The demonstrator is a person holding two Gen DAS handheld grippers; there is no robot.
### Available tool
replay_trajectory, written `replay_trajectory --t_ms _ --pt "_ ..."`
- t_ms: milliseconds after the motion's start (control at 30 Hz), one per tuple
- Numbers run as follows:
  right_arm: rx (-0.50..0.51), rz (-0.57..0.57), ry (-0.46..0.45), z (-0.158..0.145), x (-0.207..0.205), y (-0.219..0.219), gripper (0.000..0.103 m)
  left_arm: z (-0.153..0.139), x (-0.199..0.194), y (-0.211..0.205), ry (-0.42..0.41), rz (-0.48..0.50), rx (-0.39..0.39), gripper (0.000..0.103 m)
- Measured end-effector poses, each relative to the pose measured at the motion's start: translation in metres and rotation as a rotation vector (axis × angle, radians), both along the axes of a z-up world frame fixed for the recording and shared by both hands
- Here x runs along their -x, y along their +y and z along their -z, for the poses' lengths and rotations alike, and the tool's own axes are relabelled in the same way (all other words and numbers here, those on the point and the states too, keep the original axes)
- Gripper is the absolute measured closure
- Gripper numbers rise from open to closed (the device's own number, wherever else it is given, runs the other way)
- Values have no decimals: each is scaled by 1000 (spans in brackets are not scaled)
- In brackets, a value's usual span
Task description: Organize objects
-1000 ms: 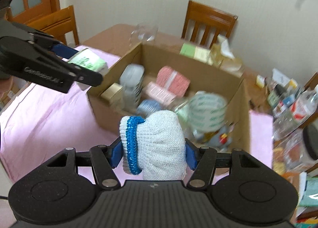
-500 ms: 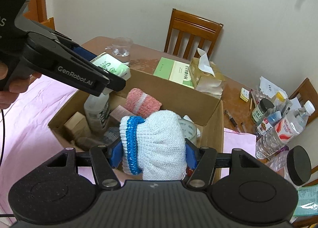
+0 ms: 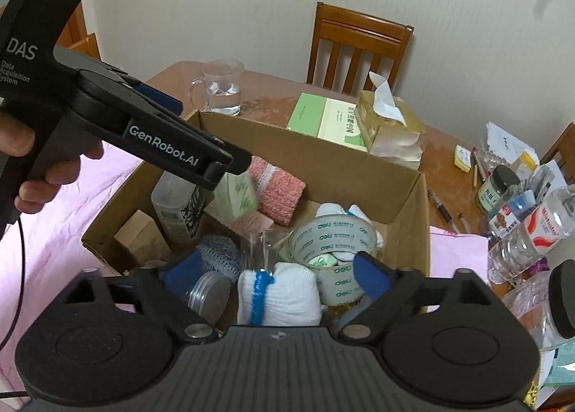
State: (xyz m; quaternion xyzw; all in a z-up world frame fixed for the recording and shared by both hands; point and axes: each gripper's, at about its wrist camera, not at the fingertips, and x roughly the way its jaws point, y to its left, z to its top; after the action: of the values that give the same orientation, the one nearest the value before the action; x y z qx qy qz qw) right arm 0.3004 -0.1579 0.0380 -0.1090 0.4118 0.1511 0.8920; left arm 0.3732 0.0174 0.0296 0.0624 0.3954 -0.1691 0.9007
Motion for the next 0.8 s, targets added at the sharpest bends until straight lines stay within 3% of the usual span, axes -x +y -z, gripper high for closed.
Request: replay_trajectory --t_ms 267,400,533,800 --pt "5 93 -10 -22 0 -10 0 -26 29 4 -105 -42 -59 1" --pt "-11 139 -11 -21 6 -16 0 -25 50 8 -121 -69 -48 1" --pt "-22 196 20 -8 18 -19 0 -11 72 16 -82 -146 -45 1" --pt "-24 288 79 15 42 -20 0 18 116 20 -30 -255 -122 1"
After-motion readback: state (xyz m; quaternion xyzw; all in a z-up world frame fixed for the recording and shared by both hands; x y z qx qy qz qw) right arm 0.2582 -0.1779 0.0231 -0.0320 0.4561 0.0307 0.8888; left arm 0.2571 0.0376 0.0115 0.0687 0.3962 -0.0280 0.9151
